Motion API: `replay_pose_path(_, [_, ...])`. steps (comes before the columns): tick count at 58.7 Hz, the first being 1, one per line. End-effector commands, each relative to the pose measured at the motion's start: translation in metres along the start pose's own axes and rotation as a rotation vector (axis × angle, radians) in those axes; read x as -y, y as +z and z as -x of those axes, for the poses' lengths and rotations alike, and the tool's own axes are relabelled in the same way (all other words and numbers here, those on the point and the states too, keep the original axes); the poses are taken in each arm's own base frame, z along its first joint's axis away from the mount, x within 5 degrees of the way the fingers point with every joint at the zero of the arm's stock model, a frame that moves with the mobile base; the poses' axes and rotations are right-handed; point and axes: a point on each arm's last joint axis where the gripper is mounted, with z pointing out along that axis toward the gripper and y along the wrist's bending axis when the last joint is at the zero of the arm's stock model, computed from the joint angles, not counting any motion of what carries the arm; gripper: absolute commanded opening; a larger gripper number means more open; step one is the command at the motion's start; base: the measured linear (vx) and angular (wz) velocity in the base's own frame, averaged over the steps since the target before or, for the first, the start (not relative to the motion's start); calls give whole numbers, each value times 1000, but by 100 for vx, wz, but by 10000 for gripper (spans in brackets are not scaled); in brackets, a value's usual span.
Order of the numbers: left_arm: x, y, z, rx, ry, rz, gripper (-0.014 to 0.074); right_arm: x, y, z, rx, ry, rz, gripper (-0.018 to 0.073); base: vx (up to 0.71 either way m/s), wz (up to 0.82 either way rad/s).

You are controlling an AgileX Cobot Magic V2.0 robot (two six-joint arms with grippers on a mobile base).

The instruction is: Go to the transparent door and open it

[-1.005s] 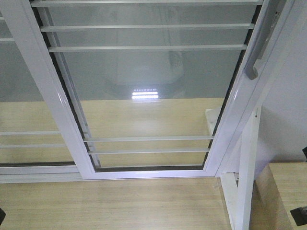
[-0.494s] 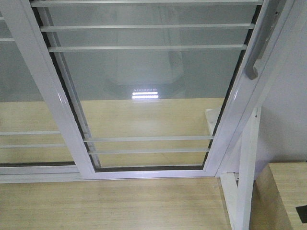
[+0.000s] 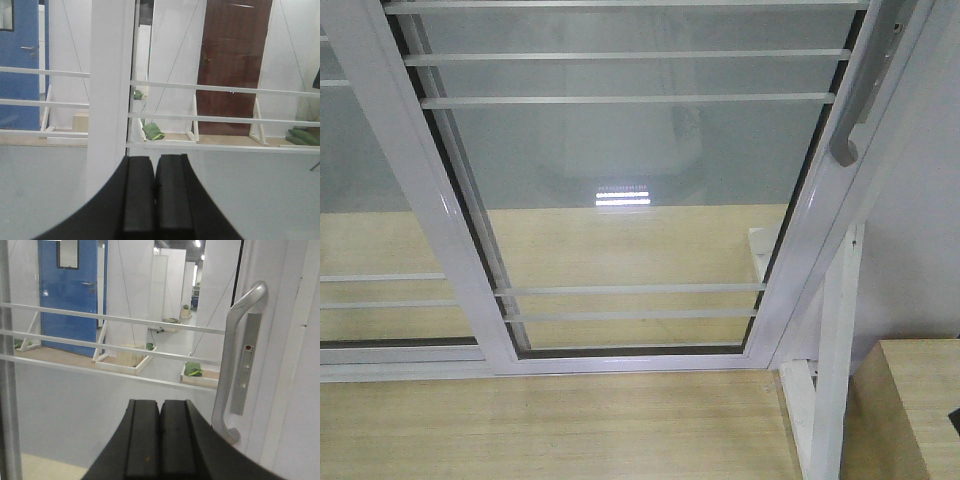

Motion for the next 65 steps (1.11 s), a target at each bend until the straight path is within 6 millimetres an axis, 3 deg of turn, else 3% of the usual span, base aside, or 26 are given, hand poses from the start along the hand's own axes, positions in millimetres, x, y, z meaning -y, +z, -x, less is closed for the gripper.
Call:
replay_pose_path(1, [2, 11, 23, 48, -13, -6, -6, 3, 10, 32, 68, -17, -19, -9, 0, 0])
replay_pose_path(10, [4, 38, 39, 2, -14, 3, -6, 6, 34, 57, 30, -22, -17, -9, 0, 0])
replay_pose_path(23, [8, 98, 78, -21, -11, 9, -6, 9, 74, 86, 17, -58, -24, -9, 0, 0])
replay_pose_path(34, [10, 141, 96, -38, -11, 12, -6, 11, 97, 95, 60, -72, -43, -9, 0, 0])
replay_pose_path(41, [11, 154, 100, -19, -13, 13, -6, 11, 101, 94, 67, -68, -47, -9, 0, 0])
replay_pose_path(52, [10, 157, 98, -25, -12, 13, 0, 11, 103, 91, 51, -62, -45, 4, 0, 0])
replay_pose_path(65, [13, 157, 97, -30, 90, -15, 87, 10, 103, 87, 9, -75, -34, 142, 0, 0])
